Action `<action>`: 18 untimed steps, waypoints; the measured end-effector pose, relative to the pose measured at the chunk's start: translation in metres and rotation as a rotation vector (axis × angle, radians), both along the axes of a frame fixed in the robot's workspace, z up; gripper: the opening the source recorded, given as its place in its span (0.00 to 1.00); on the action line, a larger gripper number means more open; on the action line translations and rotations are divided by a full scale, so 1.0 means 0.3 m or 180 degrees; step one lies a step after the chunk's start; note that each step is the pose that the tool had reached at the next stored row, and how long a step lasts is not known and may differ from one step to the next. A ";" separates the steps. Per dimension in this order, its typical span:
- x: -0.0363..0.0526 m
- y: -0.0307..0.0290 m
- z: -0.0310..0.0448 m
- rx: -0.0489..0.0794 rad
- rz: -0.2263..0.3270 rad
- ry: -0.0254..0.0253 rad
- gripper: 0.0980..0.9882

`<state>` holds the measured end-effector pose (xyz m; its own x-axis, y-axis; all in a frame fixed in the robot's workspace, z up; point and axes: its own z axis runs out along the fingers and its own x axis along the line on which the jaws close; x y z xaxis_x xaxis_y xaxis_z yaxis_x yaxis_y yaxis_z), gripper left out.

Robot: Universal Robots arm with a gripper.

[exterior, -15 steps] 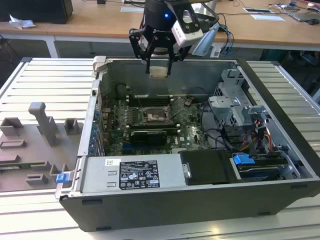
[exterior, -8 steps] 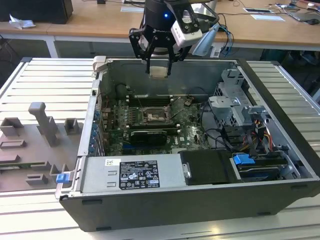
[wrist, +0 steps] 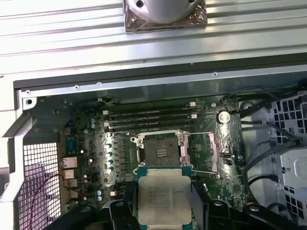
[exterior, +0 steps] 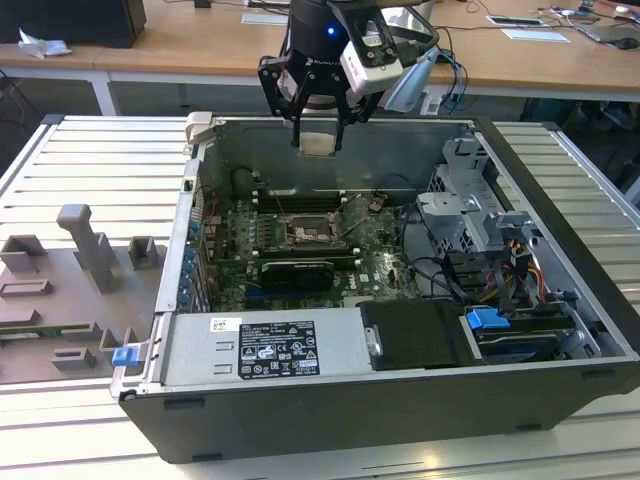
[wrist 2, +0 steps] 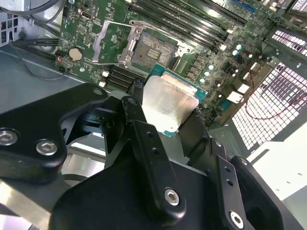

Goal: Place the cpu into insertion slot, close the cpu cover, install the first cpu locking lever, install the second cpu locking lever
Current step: 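Place the cpu into insertion slot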

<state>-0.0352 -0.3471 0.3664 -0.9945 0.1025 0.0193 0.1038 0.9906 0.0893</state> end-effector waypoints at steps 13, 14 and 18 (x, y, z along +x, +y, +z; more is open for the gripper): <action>0.000 0.000 0.000 0.0000 -0.0170 0.0000 0.50; 0.000 0.000 0.000 0.0000 -0.0188 0.0000 0.50; 0.000 0.000 0.000 0.0000 -0.0249 0.0000 0.50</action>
